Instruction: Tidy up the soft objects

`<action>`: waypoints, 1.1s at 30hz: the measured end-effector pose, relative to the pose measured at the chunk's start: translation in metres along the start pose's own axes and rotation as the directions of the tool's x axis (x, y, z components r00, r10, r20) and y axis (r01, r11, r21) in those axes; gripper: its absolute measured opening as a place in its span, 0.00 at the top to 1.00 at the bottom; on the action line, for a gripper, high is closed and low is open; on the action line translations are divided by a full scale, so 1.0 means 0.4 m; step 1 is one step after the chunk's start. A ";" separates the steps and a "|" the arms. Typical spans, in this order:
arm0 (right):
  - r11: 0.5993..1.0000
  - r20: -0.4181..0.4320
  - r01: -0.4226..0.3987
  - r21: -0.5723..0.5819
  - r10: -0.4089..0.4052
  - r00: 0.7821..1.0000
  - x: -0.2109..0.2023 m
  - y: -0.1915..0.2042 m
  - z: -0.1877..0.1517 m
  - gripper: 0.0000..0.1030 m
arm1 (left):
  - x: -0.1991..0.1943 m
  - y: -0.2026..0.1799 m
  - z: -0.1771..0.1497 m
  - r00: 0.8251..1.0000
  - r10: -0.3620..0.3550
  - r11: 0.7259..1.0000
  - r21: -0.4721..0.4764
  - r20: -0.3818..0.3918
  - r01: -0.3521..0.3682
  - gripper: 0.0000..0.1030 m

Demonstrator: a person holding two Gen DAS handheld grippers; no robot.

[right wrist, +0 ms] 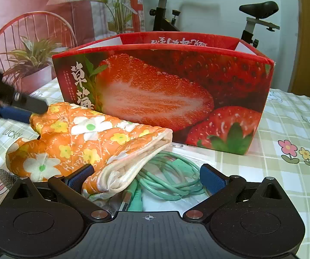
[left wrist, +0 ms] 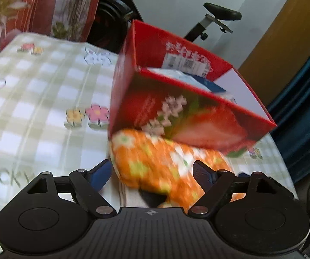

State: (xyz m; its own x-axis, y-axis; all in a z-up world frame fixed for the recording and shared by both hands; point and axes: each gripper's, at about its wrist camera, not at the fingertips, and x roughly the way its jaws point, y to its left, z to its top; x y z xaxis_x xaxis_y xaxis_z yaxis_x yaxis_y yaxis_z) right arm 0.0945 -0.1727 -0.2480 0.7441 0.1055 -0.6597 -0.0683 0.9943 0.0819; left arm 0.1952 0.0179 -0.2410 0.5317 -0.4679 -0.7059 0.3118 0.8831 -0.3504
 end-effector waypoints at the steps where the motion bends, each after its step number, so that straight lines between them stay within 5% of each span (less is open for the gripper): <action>1: 1.000 0.000 0.000 0.000 0.000 1.000 0.000 0.000 0.000 0.00 | 0.012 0.004 0.009 1.000 0.020 1.000 -0.005 -0.011 -0.020 0.19; 5: 1.000 -0.002 0.000 0.001 0.000 1.000 0.001 0.002 -0.001 0.00 | 0.070 0.044 0.027 0.998 0.015 0.994 -0.108 -0.055 -0.021 0.22; 13: 1.000 -0.032 -0.013 -0.003 0.013 0.999 -0.002 -0.002 0.017 0.00 | 0.042 0.025 0.014 1.000 -0.016 0.998 -0.064 -0.022 0.014 0.69; 24: 0.999 -0.043 -0.050 0.016 0.051 0.998 -0.056 -0.011 0.058 0.06 | -0.038 -0.023 -0.046 0.999 -0.006 0.998 0.058 0.050 0.003 0.74; 33: 0.997 -0.078 -0.079 -0.002 0.079 0.994 -0.079 0.013 0.070 0.35 | -0.031 0.007 -0.090 0.999 0.026 1.000 0.016 0.021 -0.026 0.73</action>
State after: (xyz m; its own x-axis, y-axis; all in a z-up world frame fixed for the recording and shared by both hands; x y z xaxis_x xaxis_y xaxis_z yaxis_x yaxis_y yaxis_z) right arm 0.0892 -0.1712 -0.2056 0.6826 0.1845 -0.7072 -0.1282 0.9828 0.1326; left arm 0.1611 0.0275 -0.2553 0.5557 -0.4458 -0.7018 0.3107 0.8943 -0.3220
